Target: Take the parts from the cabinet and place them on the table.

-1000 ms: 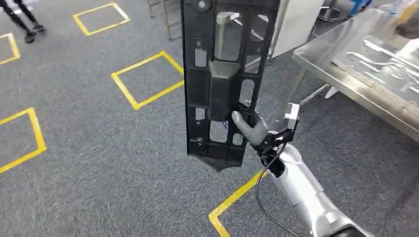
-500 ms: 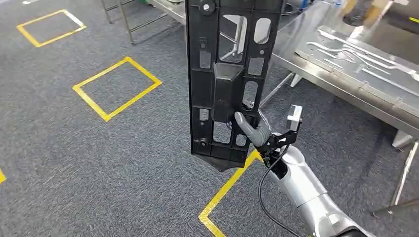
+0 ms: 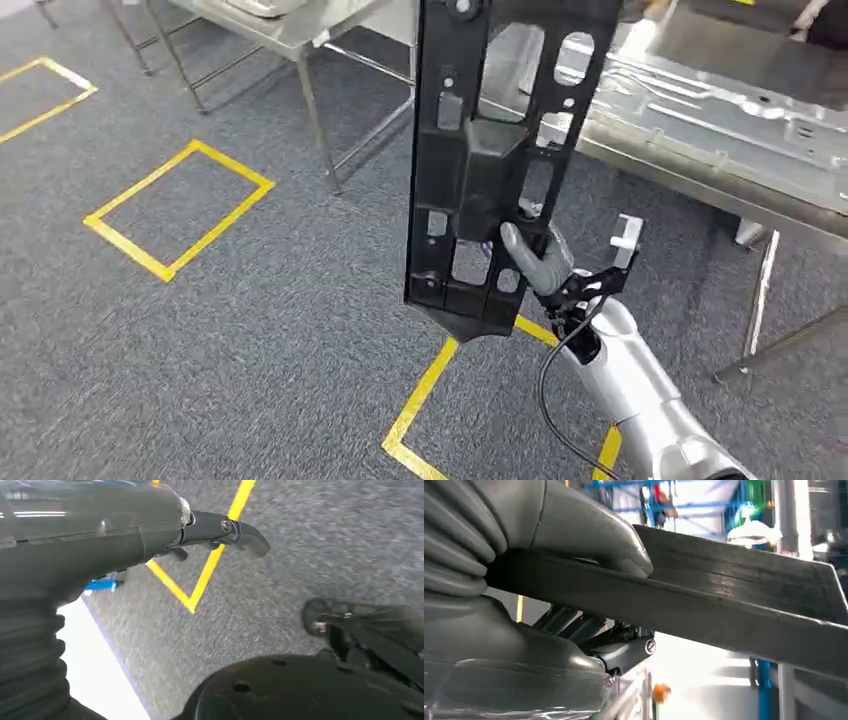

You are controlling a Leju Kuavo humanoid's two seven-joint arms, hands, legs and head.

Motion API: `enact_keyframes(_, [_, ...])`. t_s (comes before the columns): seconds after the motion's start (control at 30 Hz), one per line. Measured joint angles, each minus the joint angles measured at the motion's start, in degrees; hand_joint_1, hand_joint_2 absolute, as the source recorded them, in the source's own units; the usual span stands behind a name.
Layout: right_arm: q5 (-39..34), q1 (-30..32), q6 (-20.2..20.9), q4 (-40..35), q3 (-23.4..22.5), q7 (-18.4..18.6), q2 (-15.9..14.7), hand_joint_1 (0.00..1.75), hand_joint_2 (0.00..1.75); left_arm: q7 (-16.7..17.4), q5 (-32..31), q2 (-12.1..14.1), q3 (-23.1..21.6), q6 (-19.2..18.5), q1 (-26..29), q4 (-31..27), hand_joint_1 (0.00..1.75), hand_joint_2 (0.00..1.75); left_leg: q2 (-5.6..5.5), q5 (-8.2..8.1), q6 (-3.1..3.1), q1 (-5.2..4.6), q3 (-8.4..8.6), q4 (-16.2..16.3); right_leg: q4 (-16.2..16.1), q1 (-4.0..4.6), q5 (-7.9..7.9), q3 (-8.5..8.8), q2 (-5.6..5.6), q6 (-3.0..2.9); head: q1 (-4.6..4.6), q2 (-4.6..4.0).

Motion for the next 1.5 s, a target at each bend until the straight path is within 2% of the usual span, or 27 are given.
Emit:
enact_keyframes(0.07, [0.0, 1.18, 0.0, -0.61, -0.48, 0.0, -0.42, 1.75, 1.75, 0.26, -0.26, 0.09, -0.13, -0.04, -0.23, 0.0, 0.0, 1.75, -0.08, 0.85, -0.03, 0.0, -1.49, 2.44, 0.12, 0.03, -0.03, 0.17, 1.77, -0.02, 0.0, 0.0])
enact_keyframes(0.13, [0.02, 1.81, -0.2, -1.03, -0.98, 0.02, -0.59, 1.75, 1.75, 0.55, -0.26, 0.11, -0.15, -0.09, -0.21, 0.02, 0.0, 1.75, -0.49, 6.16, 0.09, 0.08, 1.94, -5.68, 0.37, -0.09, -0.22, 0.38, 3.74, 0.23, -0.02, 0.0])
enact_keyframes(0.17, [0.0, 1.84, -0.33, -1.24, -1.16, 0.02, -0.59, 1.75, 1.75, 0.61, -0.26, 0.15, -0.15, -0.09, -0.18, 0.02, 0.0, 1.75, -1.96, 8.97, 0.11, 0.29, 4.36, -11.24, 0.57, -0.18, -0.38, 0.43, 4.69, 0.44, 0.0, 0.0])
enact_keyframes(0.2, [0.02, 1.8, -0.31, -1.29, -1.29, 0.02, -0.59, 1.75, 1.75, 0.63, -0.24, 0.15, -0.15, -0.09, -0.27, 0.02, 0.0, 1.75, -4.66, 8.96, 0.38, 0.54, 5.59, -13.98, 0.75, -0.13, -0.51, 0.26, 5.38, 0.66, 0.0, 0.0])
enact_keyframes(0.23, [0.04, 1.68, -0.26, -1.35, -1.42, 0.08, -0.59, 1.75, 1.75, 0.63, -0.24, 0.2, -0.17, -0.09, -0.36, 0.02, 0.0, 1.75, -4.92, 8.55, 0.75, 0.74, 6.16, -15.39, 1.27, 0.01, -0.57, -0.21, 6.08, 0.91, 0.0, 0.0])
enact_keyframes(0.33, [0.24, 1.72, 0.07, -1.07, -1.59, 0.28, -0.72, 1.75, 1.75, 0.55, -0.13, 0.26, -0.2, -0.07, -0.27, 0.02, 0.0, 1.75, -3.33, 8.69, 1.92, 0.22, 6.09, -15.13, 0.75, -0.44, -0.11, -0.91, 8.14, 2.21, 0.0, 0.0])
enact_keyframes(0.37, [0.26, 1.69, 0.11, -1.05, -1.77, 0.33, -1.01, 1.75, 1.75, 0.52, -0.13, 0.15, -0.2, -0.07, -0.21, 0.02, 0.0, 1.75, -2.56, 9.03, 2.44, 0.72, 6.18, -15.78, 1.16, -0.4, -0.34, -0.84, 7.36, 2.4, 0.0, 0.0])
enact_keyframes(0.4, [0.24, 1.48, 0.15, -1.05, -1.84, 0.33, -0.98, 1.75, 1.75, 0.48, -0.13, 0.2, -0.22, -0.04, 0.01, 0.02, 0.0, 1.75, -1.78, 9.04, 2.85, 0.61, 6.34, -15.99, 2.7, -0.01, -1.5, -1.51, 2.98, 2.61, 0.0, 0.0])
enact_keyframes(0.43, [0.26, 1.16, 0.18, -1.05, -1.83, 0.35, -0.96, 1.75, 1.75, 0.33, -0.11, 0.17, -0.22, -0.04, 0.13, 0.02, 0.0, 1.75, -1.03, 8.99, 3.17, 0.48, 6.34, -15.99, 5.93, 0.0, -3.55, -3.15, 0.46, 2.85, -0.02, 0.0])
enact_keyframes(0.5, [0.26, 1.22, 0.2, -0.98, -1.83, 0.35, -0.96, 1.75, 1.75, 0.31, -0.06, 0.17, -0.22, -0.09, 0.25, 0.02, 0.0, 1.75, 0.22, 8.91, 3.26, 0.3, 6.28, -15.95, 15.46, -0.27, -7.8, -7.74, -1.09, 3.23, 0.0, 0.0])
enact_keyframes(0.57, [0.26, 1.49, 0.53, -0.61, -1.83, 0.35, -0.98, 1.75, 1.75, 0.31, 0.09, 0.17, -0.22, -0.09, 0.32, 0.02, 0.0, 1.75, 1.55, 8.73, 3.26, 0.3, 6.3, -15.87, 18.79, -0.44, -7.65, -9.5, -1.19, 3.46, 0.0, 0.0])
enact_keyframes(0.6, [0.26, 1.5, 0.52, -0.48, -1.83, 0.35, -0.98, 1.75, 1.75, 0.31, 0.09, 0.17, -0.22, -0.09, 0.37, 0.02, 0.0, 1.75, 2.27, 8.61, 3.18, 0.3, 6.35, -15.8, 16.35, -0.43, -5.99, -8.31, -1.37, 3.46, 0.0, 0.0])
enact_keyframes(0.67, [0.24, 1.41, 0.72, -0.41, -1.86, 0.29, -0.98, 1.75, 1.75, 0.31, 0.15, 0.13, -0.22, -0.11, 0.54, 0.02, 0.0, 1.75, 3.48, 8.32, 2.92, 0.28, 6.63, -15.65, 5.63, -0.29, -1.24, -2.55, -2.93, 3.13, 0.0, 0.0])
enact_keyframes(0.7, [0.24, 1.28, 0.83, -0.41, -1.88, 0.22, -0.98, 1.75, 1.75, 0.31, 0.22, 0.13, -0.22, -0.11, 0.62, 0.02, 0.0, 1.75, 4.03, 8.16, 2.71, 0.11, 6.89, -15.62, 0.76, 0.1, -0.56, -0.04, -6.02, 2.57, 0.0, 0.0])
enact_keyframes(0.83, [0.17, 1.11, 0.83, -0.33, -1.97, 0.09, -1.03, 1.75, 1.75, 0.28, 0.28, 0.15, -0.24, -0.13, 0.76, 0.02, 0.0, 1.75, 5.71, 7.81, 1.51, -0.07, 7.45, -15.99, 0.55, 0.6, -0.43, -0.49, -3.97, 1.51, 0.0, 0.0])
enact_keyframes(0.87, [0.17, 1.13, 0.83, -0.35, -2.01, 0.09, -1.03, 1.75, 1.75, 0.28, 0.28, 0.2, -0.24, -0.11, 0.81, 0.02, 0.0, 1.75, 5.93, 7.6, 1.1, -0.37, 7.63, -15.81, -0.06, -0.05, 0.05, -0.12, -3.24, 1.0, -0.02, 0.0])
enact_keyframes(0.93, [0.2, 0.89, 0.79, -0.35, -1.99, 0.07, -0.81, 1.75, 1.75, 0.02, 0.39, 0.22, -0.24, -0.09, 0.57, 0.02, 0.0, 1.75, 1.29, 4.91, 0.37, 0.05, 5.82, -11.92, -0.36, -0.41, 0.38, 0.12, -2.18, 0.65, -0.02, 0.0])
enact_keyframes(1.0, [0.22, 0.77, 0.74, -0.15, -1.97, 0.09, -0.65, 1.75, 1.75, -0.18, 0.44, 0.26, -0.24, -0.04, 0.25, 0.02, 0.0, 1.75, 0.1, 0.06, -0.1, 0.17, 1.03, -1.66, -0.3, -0.34, 0.36, 0.03, -0.95, 0.41, -0.02, 0.0])
enact_keyframes(1.07, [0.28, 0.83, 0.76, 0.07, -1.86, 0.15, -0.57, 1.75, 1.75, -0.22, 0.46, 0.33, -0.24, 0.0, 0.01, 0.02, 0.0, 1.75, 0.01, -0.71, -0.23, 0.17, -1.66, 3.68, -0.17, -0.32, 0.35, 0.06, 0.71, 0.4, 0.0, 0.0])
enact_keyframes(1.1, [0.31, 0.84, 0.74, 0.22, -1.86, 0.17, -0.52, 1.75, 1.75, -0.22, 0.46, 0.37, -0.24, 0.0, 0.0, 0.02, 0.0, 1.75, -0.01, 1.05, -0.19, 0.18, -1.07, 1.96, -0.11, -0.34, 0.34, 0.15, 1.62, 0.42, -0.02, 0.0])
enact_keyframes(1.17, [0.28, 0.67, 0.77, 0.37, -1.86, 0.22, -0.48, 1.75, 1.75, -0.2, 0.46, 0.42, -0.24, 0.07, 0.07, 0.02, 0.0, 1.75, -0.81, 6.78, -0.01, 0.34, 3.37, -8.04, 0.08, -0.42, 0.19, 0.39, 3.48, 0.66, -0.02, 0.0])
enact_keyframes(1.2, [0.28, 0.5, 0.77, 0.42, -1.86, 0.33, -0.46, 1.75, 1.75, -0.24, 0.46, 0.46, -0.24, 0.13, 0.12, 0.02, 0.0, 1.75, -3.09, 9.09, 0.01, 0.61, 5.62, -13.36, 0.22, -0.45, 0.04, 0.32, 4.18, 0.88, 0.0, 0.0])
enact_keyframes(1.23, [0.28, 0.17, 0.77, 0.59, -1.86, 0.37, -0.44, 1.75, 1.75, -0.33, 0.48, 0.48, -0.24, 0.17, -0.06, 0.02, 0.0, 1.75, -4.77, 8.38, 0.47, 0.7, 6.42, -15.1, 0.66, -0.05, -0.07, -0.01, 4.86, 1.18, 0.0, 0.0])
enact_keyframes(1.37, [0.28, -0.1, 0.79, 1.12, -2.01, 0.55, -0.61, 1.75, 1.75, -0.33, 0.44, 0.52, -0.24, 0.13, -0.02, 0.02, 0.0, 1.75, -2.52, 8.72, 2.27, 0.74, 6.47, -15.57, 0.37, -0.37, 0.33, -0.83, 7.37, 2.77, -0.02, 0.0])
enact_keyframes(1.43, [0.24, -0.3, 0.85, 1.25, -2.08, 0.48, -0.74, 1.75, 1.75, -0.31, 0.44, 0.39, -0.24, 0.02, 0.22, 0.02, 0.0, 1.75, -1.0, 8.84, 3.18, 0.84, 6.56, -15.95, 3.63, -0.07, -1.95, -2.19, 1.94, 2.99, 0.0, 0.0])
enact_keyframes(1.47, [0.26, -0.55, 0.85, 1.33, -2.05, 0.48, -0.74, 1.75, 1.75, -0.29, 0.44, 0.39, -0.24, 0.02, 0.26, 0.02, 0.0, 1.75, -0.35, 8.76, 3.35, 0.72, 6.52, -15.94, 7.95, -0.12, -4.38, -4.29, -0.06, 3.24, 0.02, 0.0])
enact_keyframes(1.5, [0.24, -0.58, 0.85, 1.42, -2.03, 0.46, -0.72, 1.75, 1.75, -0.29, 0.44, 0.37, -0.24, 0.02, 0.36, 0.02, 0.0, 1.75, 0.29, 8.7, 3.44, 0.62, 6.52, -15.93, 13.07, -0.25, -6.72, -6.76, -0.9, 3.44, 0.0, 0.0])
